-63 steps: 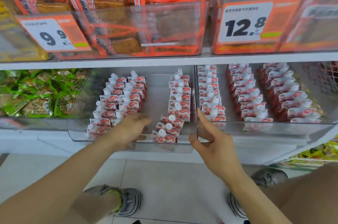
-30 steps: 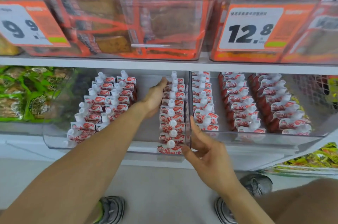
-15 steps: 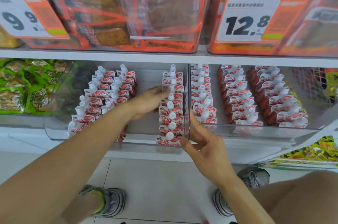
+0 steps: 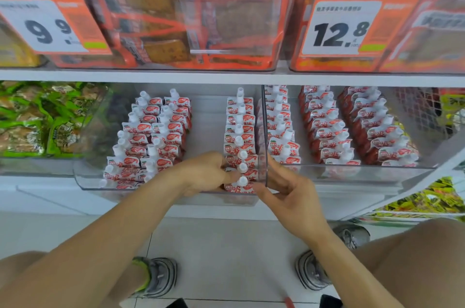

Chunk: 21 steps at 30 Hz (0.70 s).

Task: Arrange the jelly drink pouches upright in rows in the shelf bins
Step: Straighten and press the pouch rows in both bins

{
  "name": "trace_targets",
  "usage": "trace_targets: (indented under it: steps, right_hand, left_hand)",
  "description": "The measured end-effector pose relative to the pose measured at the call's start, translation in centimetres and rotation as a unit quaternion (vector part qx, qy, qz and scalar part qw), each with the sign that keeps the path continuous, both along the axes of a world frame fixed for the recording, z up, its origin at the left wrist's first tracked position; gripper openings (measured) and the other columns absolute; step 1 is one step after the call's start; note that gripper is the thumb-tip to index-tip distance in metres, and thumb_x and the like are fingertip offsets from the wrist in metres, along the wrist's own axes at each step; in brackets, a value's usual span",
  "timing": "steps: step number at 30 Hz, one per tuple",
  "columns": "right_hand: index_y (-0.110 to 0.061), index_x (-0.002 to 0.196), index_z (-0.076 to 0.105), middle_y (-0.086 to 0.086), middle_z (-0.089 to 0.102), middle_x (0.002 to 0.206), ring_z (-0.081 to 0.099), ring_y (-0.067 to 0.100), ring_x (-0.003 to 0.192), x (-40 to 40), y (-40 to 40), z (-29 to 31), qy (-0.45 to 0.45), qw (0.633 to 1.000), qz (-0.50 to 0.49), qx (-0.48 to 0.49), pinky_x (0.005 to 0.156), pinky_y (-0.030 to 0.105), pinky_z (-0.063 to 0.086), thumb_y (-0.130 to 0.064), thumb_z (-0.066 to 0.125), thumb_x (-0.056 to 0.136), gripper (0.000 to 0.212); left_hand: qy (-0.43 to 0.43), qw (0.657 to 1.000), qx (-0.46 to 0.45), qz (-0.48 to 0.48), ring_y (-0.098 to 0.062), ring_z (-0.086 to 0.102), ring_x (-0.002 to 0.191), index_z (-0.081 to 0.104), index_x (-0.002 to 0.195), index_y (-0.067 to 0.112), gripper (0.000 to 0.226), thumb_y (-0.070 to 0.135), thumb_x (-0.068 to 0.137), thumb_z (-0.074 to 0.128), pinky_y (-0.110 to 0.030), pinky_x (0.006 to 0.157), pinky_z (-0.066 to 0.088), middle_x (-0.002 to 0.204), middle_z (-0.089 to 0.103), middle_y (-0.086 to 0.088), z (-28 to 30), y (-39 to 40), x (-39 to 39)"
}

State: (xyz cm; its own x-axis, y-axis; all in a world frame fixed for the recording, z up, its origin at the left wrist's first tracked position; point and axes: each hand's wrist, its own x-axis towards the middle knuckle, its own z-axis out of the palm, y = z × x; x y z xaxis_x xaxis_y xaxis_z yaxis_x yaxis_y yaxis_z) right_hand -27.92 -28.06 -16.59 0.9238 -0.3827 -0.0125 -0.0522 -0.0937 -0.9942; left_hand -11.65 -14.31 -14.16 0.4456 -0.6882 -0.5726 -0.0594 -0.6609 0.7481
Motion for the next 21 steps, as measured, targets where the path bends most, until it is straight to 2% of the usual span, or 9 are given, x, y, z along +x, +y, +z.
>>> trace_targets:
  steps: [2, 4, 7, 9, 11, 13, 15, 18, 21]
  right_hand:
    - [-0.024, 0.142, 0.050, -0.006, 0.069, 0.123, 0.063, 0.010, 0.118, -0.6, -0.1, 1.0, 0.024, 0.999, 0.020, -0.019, 0.088, 0.032, 0.058, -0.010, 0.070, 0.088, 0.060]
    - [-0.029, 0.129, 0.060, -0.012, 0.072, 0.111, 0.068, 0.004, 0.104, -1.3, -0.4, 2.5, 0.037, 0.992, 0.001, -0.122, 0.080, 0.030, 0.060, -0.018, 0.072, 0.087, 0.045]
    - [-0.029, 0.104, 0.063, -0.013, 0.067, 0.093, 0.067, 0.008, 0.082, -1.7, 0.3, 5.6, -0.038, 0.955, -0.125, -0.265, 0.069, 0.025, 0.057, -0.013, 0.073, 0.084, 0.027]
    - [-0.023, 0.103, 0.062, -0.008, 0.062, 0.091, 0.065, 0.013, 0.082, -0.4, 1.8, 7.9, -0.098, 0.946, -0.095, -0.292, 0.069, 0.025, 0.055, -0.008, 0.074, 0.083, 0.028]
    - [-0.020, 0.105, 0.062, -0.006, 0.062, 0.092, 0.063, 0.014, 0.085, 2.2, 3.6, 9.4, -0.129, 0.941, -0.002, -0.312, 0.069, 0.028, 0.055, -0.011, 0.074, 0.082, 0.027]
    - [-0.017, 0.106, 0.065, -0.005, 0.065, 0.094, 0.063, 0.009, 0.088, 6.1, 5.5, 9.9, -0.114, 0.928, 0.114, -0.337, 0.074, 0.025, 0.054, -0.021, 0.075, 0.084, 0.024]
    - [-0.013, 0.113, 0.065, -0.001, 0.067, 0.103, 0.062, 0.008, 0.095, 10.6, 7.4, 9.1, -0.069, 0.908, 0.226, -0.345, 0.085, 0.025, 0.051, -0.027, 0.075, 0.085, 0.032]
    - [-0.014, 0.129, 0.058, 0.009, 0.057, 0.115, 0.055, 0.023, 0.107, 16.1, 9.6, 5.7, -0.051, 0.846, 0.311, -0.429, 0.098, 0.039, 0.045, -0.038, 0.074, 0.082, 0.055]
    - [-0.019, 0.128, 0.060, 0.007, 0.050, 0.117, 0.052, 0.027, 0.108, 19.0, 10.6, 3.0, -0.011, 0.805, 0.346, -0.482, 0.099, 0.044, 0.044, -0.052, 0.066, 0.080, 0.059]
  left_hand:
    - [-0.073, 0.995, 0.032, -0.058, -0.013, 0.068, 0.096, 0.070, 0.106, 0.020, 0.046, 0.057, 0.079, 0.066, -0.038, 0.096, 0.051, 0.100, 0.074, 0.005, 1.1, 0.8, 0.2]
    - [-0.171, 0.977, 0.062, -0.113, -0.009, 0.063, 0.097, 0.066, 0.112, 0.023, 0.052, 0.065, 0.082, 0.058, -0.030, 0.093, 0.048, 0.112, 0.070, 0.005, 3.0, 2.7, 0.2]
    - [-0.314, 0.949, 0.001, -0.018, -0.004, 0.056, 0.114, 0.051, 0.134, 0.026, 0.068, 0.062, 0.078, 0.059, -0.026, 0.097, 0.044, 0.131, 0.056, 0.014, 5.8, 8.0, 0.5]
    - [-0.405, 0.908, -0.081, 0.074, -0.006, 0.056, 0.112, 0.056, 0.130, 0.029, 0.064, 0.057, 0.073, 0.065, -0.027, 0.094, 0.044, 0.125, 0.059, 0.014, 6.6, 12.0, 0.7]
    - [-0.486, 0.864, -0.075, 0.114, -0.017, 0.053, 0.114, 0.061, 0.125, 0.025, 0.070, 0.063, 0.067, 0.074, -0.034, 0.096, 0.041, 0.124, 0.058, 0.005, 5.9, 15.1, 1.4]
    - [-0.487, 0.869, -0.011, 0.084, -0.025, 0.043, 0.127, 0.058, 0.130, 0.022, 0.089, 0.073, 0.058, 0.072, -0.040, 0.104, 0.035, 0.137, 0.050, -0.003, 4.3, 17.1, 2.0]
    - [-0.417, 0.906, 0.037, 0.057, -0.026, 0.036, 0.135, 0.050, 0.138, 0.022, 0.101, 0.071, 0.054, 0.076, -0.042, 0.108, 0.034, 0.149, 0.035, -0.004, 2.9, 17.7, 2.0]
    - [-0.434, 0.899, 0.015, 0.059, -0.024, 0.045, 0.130, 0.048, 0.139, 0.018, 0.088, 0.045, 0.063, 0.084, -0.038, 0.102, 0.041, 0.152, 0.026, -0.001, 1.2, 18.0, 2.2]
    - [-0.441, 0.895, -0.010, 0.064, -0.022, 0.048, 0.125, 0.052, 0.136, 0.018, 0.081, 0.035, 0.064, 0.087, -0.032, 0.102, 0.039, 0.147, 0.030, -0.001, 0.9, 17.9, 2.9]
